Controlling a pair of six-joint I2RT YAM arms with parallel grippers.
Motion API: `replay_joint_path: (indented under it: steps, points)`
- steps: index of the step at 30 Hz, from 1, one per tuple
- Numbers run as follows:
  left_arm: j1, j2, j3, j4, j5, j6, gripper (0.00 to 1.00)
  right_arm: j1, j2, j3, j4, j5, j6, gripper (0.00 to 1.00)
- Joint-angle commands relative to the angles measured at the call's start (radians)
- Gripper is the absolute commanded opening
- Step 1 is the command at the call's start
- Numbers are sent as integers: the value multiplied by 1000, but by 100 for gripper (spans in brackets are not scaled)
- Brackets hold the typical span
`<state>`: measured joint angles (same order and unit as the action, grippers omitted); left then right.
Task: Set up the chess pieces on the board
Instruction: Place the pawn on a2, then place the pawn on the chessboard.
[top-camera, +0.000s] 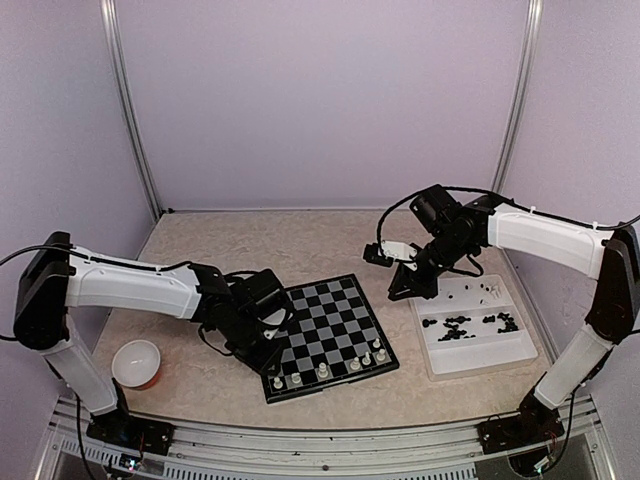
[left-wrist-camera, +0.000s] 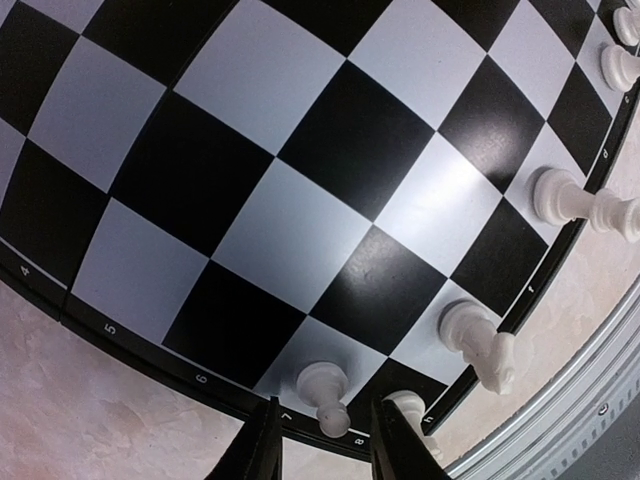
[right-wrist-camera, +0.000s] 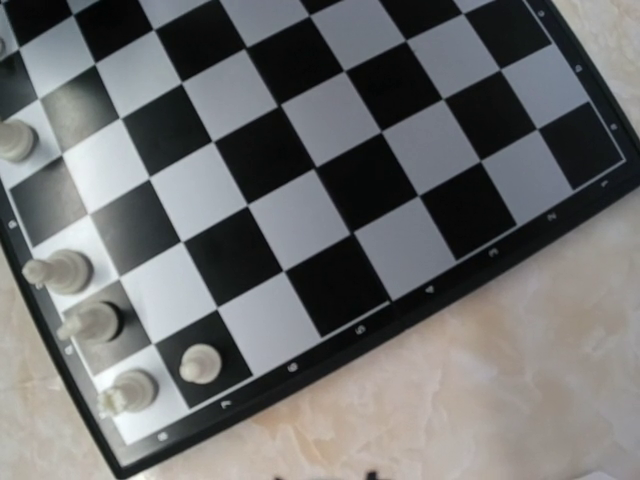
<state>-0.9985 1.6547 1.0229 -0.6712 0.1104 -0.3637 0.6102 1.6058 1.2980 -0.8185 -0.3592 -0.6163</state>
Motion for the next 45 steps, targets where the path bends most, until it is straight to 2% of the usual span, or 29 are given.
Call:
replay_joint_path:
  steps: [1, 5, 11, 14, 19, 24, 32, 36, 45]
  points:
    - [-8, 4, 45, -21, -20, 2, 34, -7, -31, -1, -12, -25, 1, 3]
    - [3, -18, 91, -65, -58, 21, 38, -7, -25, 24, -38, -51, -15, 4]
    - [37, -56, 144, -38, -58, 46, 44, 11, 56, 97, -117, 81, -74, 4]
    - [54, -72, 172, 59, -59, 23, 46, 23, 64, 128, -114, 77, -81, 4]
    - [104, -75, 193, 292, 26, -70, 49, 63, 71, 178, -85, 91, -99, 4]
    - [175, -80, 169, 355, 35, -106, 49, 101, 195, 227, -100, 109, -126, 5]
    - [251, -168, 32, 431, 56, -151, 49, 125, 388, 335, -80, 22, -117, 6]
    - [273, -171, 10, 448, 81, -147, 49, 150, 475, 379, -64, 0, -115, 7]
    - [298, -122, 28, 467, 133, -119, 49, 154, 551, 367, -3, -3, -110, 13]
